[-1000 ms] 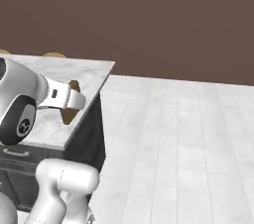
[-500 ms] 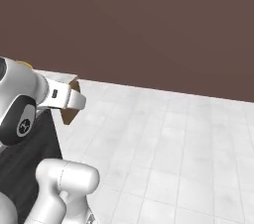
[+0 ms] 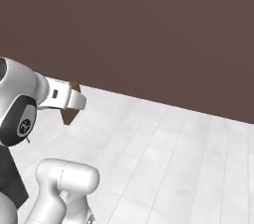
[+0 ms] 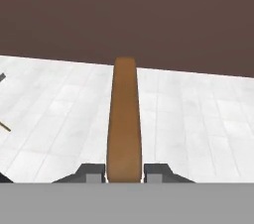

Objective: Start the toaster. Once the lever pops up, take the bread to the plate on the dining counter.

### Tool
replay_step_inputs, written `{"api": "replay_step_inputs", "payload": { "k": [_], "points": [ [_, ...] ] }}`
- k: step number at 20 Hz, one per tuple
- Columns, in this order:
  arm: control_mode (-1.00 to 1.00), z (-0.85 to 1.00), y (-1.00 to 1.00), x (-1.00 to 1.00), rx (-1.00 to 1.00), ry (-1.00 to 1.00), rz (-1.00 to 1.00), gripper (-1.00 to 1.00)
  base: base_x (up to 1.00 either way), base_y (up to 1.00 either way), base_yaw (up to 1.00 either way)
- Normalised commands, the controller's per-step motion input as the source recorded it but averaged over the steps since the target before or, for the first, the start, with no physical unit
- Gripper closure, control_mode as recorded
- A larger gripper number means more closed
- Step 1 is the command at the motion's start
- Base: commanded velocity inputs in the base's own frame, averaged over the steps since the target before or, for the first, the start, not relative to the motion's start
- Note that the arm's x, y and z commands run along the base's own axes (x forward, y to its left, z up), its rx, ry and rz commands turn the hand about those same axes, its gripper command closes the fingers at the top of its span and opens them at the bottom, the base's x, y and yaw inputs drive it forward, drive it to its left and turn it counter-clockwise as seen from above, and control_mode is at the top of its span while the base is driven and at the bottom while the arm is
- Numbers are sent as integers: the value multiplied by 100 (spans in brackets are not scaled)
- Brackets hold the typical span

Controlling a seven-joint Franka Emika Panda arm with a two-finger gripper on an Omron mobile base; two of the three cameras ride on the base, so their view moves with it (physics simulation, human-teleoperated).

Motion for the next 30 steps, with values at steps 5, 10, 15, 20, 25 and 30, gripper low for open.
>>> {"api": "replay_step_inputs", "payload": {
  "k": [5,10,15,20,25,30],
  "points": [
    [100,0,0,0,0,0,0,100,100,-81,39],
    [100,0,0,0,0,0,0,100,100,-45,55],
    [100,0,0,0,0,0,0,100,100,-41,59],
    [100,0,0,0,0,0,0,100,100,-60,56],
    [100,0,0,0,0,0,0,100,100,-66,54],
    [100,0,0,0,0,0,0,100,100,-67,54]
  ]
}}
